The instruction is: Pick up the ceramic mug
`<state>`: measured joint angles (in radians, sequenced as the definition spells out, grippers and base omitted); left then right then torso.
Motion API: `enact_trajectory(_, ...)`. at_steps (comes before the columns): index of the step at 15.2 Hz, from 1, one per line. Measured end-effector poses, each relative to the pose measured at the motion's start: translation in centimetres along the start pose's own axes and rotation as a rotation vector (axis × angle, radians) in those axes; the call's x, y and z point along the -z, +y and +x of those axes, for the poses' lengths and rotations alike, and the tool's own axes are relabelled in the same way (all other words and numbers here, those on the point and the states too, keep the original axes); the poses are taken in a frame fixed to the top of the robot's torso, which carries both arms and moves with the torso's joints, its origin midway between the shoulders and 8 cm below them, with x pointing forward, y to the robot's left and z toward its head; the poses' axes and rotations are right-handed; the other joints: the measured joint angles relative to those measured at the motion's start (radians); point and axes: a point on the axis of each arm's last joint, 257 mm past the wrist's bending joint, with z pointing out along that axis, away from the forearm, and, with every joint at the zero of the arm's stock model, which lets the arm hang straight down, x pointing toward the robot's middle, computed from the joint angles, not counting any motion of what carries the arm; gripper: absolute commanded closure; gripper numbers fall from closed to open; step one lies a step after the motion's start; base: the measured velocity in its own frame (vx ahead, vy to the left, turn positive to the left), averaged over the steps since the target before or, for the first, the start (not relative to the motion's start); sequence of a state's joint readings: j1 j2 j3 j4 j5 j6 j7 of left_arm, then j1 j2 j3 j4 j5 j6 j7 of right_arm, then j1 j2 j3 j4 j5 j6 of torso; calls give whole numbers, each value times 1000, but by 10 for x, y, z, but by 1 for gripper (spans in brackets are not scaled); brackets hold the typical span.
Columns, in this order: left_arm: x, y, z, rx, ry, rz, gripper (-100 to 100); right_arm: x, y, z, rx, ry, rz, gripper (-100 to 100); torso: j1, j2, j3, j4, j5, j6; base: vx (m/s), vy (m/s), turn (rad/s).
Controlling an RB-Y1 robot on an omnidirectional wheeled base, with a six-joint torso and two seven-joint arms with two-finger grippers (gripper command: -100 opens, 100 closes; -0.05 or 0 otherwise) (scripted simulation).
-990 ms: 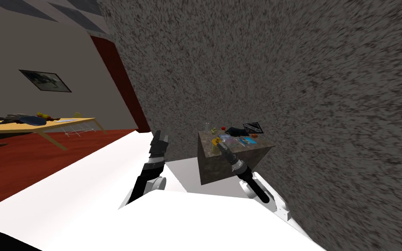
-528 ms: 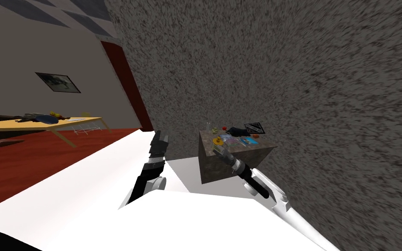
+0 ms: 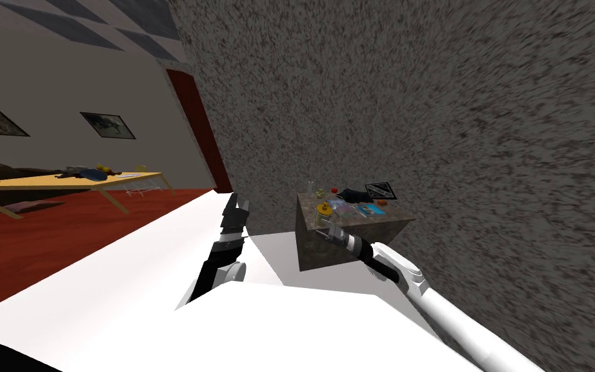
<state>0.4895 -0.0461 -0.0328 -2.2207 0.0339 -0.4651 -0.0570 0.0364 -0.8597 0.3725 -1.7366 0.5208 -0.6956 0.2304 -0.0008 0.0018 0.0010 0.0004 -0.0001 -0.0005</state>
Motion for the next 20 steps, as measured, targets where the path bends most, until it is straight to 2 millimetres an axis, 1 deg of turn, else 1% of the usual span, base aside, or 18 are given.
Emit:
enact_trajectory(1, 0, 0, 0, 0, 0, 0, 0, 4, -2, 10, 35, 39, -11, -100, 0, 0, 0, 0, 0, 0, -29, -1, 16)
enact_trajectory(2, 0, 0, 0, 0, 0, 0, 0, 8, -3, 15, 60, 66, -17, -100, 0, 0, 0, 0, 0, 1, -29, 2, 56)
enact_trajectory(7, 0, 0, 0, 0, 0, 0, 0, 31, -25, 48, 212, 237, -55, -100, 0, -1, -1, 0, 0, 0, -16, 1, 61)
enact_trajectory(9, 0, 0, 0, 0, 0, 0, 0, 44, -33, 58, 262, 294, -68, -100, 0, -1, -1, 0, 0, 0, -11, 5, 85)
enact_trajectory(12, 0, 0, 0, 0, 0, 0, 0, 66, -53, 74, 363, 410, -99, -100, 1, -2, -1, 0, 0, 0, -5, 5, 82)
enact_trajectory(13, 0, 0, 0, 0, 0, 0, 0, 72, -58, 75, 384, 435, -104, -100, 0, -2, -1, 0, 0, 1, 4, 7, 80)
enact_trajectory(14, 0, 0, 0, 0, 0, 0, 0, 80, -66, 80, 415, 474, -111, -100, 1, -2, -1, 0, 0, 0, 7, 8, 103)
enact_trajectory(16, 0, 0, 0, 0, 0, 0, 0, 103, -85, 87, 477, 554, -125, -100, 1, -3, -2, -1, 0, 0, 15, 12, 124)
enact_trajectory(17, 0, 0, 0, 0, 0, 0, 0, 115, -91, 89, 507, 594, -136, -100, 1, -3, -2, -1, 0, 0, 30, 14, 147)
enact_trajectory(20, 0, 0, 0, 0, 0, 0, 0, 152, -120, 93, 600, 727, -161, -100, 1, -5, -3, -1, 0, 0, 36, 16, 111)
